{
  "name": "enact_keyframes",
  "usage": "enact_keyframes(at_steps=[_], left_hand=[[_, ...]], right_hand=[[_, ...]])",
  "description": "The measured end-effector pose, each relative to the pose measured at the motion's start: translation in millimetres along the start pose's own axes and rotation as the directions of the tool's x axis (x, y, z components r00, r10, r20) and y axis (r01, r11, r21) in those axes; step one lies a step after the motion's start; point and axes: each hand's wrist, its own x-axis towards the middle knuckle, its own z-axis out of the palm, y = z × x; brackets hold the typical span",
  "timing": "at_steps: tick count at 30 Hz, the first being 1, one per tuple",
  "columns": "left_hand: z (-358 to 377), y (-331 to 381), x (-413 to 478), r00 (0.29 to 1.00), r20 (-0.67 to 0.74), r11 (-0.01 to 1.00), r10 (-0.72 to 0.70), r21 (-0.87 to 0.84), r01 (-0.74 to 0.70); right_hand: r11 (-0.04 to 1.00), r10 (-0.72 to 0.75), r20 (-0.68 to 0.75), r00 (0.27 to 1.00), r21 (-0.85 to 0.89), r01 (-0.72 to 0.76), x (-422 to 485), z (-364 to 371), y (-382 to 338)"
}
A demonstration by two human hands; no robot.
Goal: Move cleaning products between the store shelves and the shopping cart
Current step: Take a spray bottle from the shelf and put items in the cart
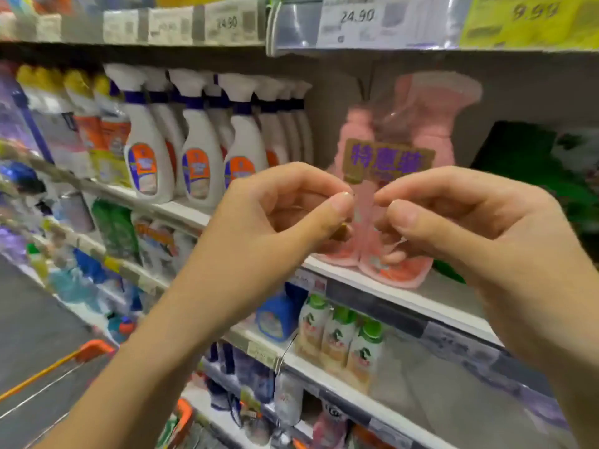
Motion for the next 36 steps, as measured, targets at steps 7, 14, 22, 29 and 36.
enact_keyframes(at_steps=[7,14,22,29,36], left_hand=[[-63.9,-36.6,-95.5,0.948,-0.242,0.979,-0.206,-0.05,0.199],[-137.9,-55.2,-211.9,0.757,-0.515,0.911,-0.401,-0.141,0.386],[-223.4,-56.6,-346.8,0.476,-0.718,0.805,-0.508,-0.199,0.559],[-268.4,-77.8,-396.5,0.331,-0.798,0.789,-0.504,-0.271,0.551],[-319.8,-141.6,-406.7,0.194,-0.838,0.758,-0.51,-0.331,0.563]], right_hand=[[0.97,0.201,0.134,0.97,0.114,-0.216,-18.8,101.7,39.3],[0.9,0.26,0.425,0.867,0.218,-0.377,-46.8,238.4,59.5],[0.765,0.38,0.634,0.673,0.194,-0.614,-95.5,383.2,65.1],[0.67,0.478,0.711,0.515,0.085,-0.738,-105.8,458.9,80.5],[0.543,0.581,0.746,0.326,-0.057,-0.838,-103.3,530.4,145.6]])
